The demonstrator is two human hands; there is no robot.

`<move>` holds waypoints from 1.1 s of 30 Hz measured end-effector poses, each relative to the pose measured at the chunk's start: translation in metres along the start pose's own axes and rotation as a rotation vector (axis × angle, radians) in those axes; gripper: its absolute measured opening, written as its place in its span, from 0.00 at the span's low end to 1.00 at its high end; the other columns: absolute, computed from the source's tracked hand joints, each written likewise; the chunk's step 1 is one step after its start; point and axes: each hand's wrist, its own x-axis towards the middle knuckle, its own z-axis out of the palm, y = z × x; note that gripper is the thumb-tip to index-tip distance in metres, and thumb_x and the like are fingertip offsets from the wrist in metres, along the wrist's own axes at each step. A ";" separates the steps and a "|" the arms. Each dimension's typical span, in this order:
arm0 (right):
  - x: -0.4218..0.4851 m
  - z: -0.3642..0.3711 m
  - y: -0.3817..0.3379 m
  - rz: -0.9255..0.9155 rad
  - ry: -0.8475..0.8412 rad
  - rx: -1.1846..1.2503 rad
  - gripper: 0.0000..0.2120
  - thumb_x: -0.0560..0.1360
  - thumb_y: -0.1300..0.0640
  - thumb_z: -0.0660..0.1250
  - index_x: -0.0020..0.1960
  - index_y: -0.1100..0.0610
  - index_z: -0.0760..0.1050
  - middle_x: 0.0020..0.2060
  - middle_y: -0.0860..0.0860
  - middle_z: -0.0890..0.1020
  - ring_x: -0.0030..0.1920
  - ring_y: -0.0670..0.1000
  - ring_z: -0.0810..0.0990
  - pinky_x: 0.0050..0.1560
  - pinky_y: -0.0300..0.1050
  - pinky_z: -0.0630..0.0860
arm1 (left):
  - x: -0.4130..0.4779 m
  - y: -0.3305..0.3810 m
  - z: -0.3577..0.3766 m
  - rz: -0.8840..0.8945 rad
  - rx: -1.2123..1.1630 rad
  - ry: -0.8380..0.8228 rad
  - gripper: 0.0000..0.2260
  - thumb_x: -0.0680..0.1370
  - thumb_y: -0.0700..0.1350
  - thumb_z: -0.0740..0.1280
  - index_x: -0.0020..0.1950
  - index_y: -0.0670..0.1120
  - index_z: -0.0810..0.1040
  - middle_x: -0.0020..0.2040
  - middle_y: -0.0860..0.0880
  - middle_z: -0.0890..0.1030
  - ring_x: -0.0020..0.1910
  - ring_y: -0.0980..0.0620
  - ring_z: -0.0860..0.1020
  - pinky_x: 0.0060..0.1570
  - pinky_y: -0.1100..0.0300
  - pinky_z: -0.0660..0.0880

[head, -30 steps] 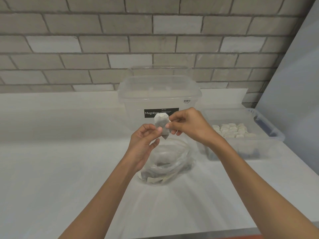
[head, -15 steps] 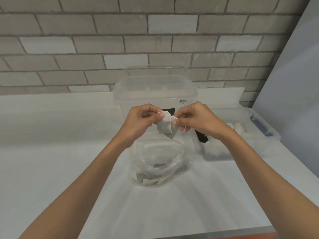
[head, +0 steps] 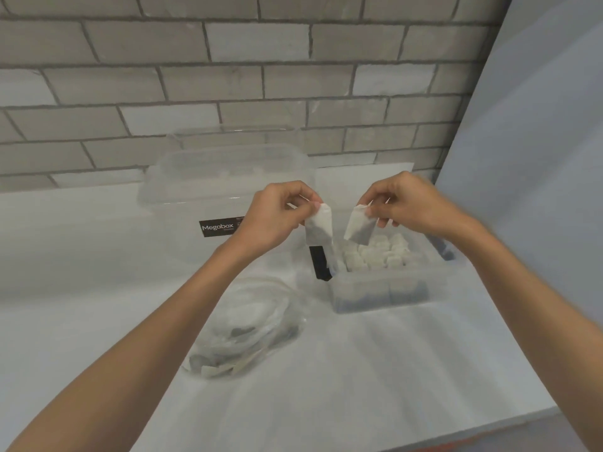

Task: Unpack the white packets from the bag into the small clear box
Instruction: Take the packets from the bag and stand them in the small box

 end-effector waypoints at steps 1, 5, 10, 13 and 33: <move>0.000 -0.005 0.010 0.009 0.010 -0.030 0.06 0.74 0.63 0.70 0.46 0.53 0.82 0.29 0.43 0.82 0.30 0.41 0.81 0.32 0.25 0.71 | 0.006 0.002 0.010 0.013 0.017 -0.012 0.03 0.76 0.44 0.69 0.45 0.48 0.83 0.41 0.52 0.83 0.36 0.57 0.79 0.42 0.61 0.77; 0.001 -0.019 0.048 0.058 0.021 -0.125 0.06 0.74 0.65 0.68 0.46 0.56 0.82 0.26 0.42 0.80 0.28 0.41 0.79 0.30 0.26 0.70 | 0.025 0.012 0.049 0.071 0.119 -0.077 0.03 0.76 0.45 0.70 0.44 0.50 0.83 0.42 0.56 0.83 0.42 0.61 0.80 0.43 0.71 0.73; -0.003 -0.025 0.081 0.086 -0.005 -0.218 0.08 0.73 0.66 0.67 0.45 0.55 0.82 0.34 0.48 0.82 0.35 0.47 0.81 0.40 0.35 0.74 | 0.045 0.011 0.092 0.067 0.264 -0.257 0.03 0.77 0.41 0.68 0.45 0.46 0.82 0.39 0.51 0.82 0.35 0.61 0.78 0.38 0.70 0.72; -0.004 -0.023 0.093 0.118 -0.062 -0.208 0.09 0.74 0.66 0.66 0.45 0.54 0.81 0.31 0.45 0.78 0.36 0.49 0.82 0.38 0.35 0.73 | 0.053 0.003 0.114 0.006 0.365 -0.433 0.04 0.77 0.37 0.67 0.45 0.42 0.81 0.36 0.50 0.81 0.30 0.59 0.79 0.37 0.64 0.78; 0.029 0.034 0.109 0.219 -0.593 -0.175 0.08 0.74 0.66 0.67 0.49 0.58 0.80 0.39 0.54 0.82 0.34 0.48 0.81 0.33 0.37 0.75 | 0.065 -0.034 0.157 -0.184 0.872 -0.756 0.11 0.76 0.35 0.62 0.52 0.45 0.81 0.54 0.46 0.79 0.43 0.47 0.78 0.39 0.59 0.71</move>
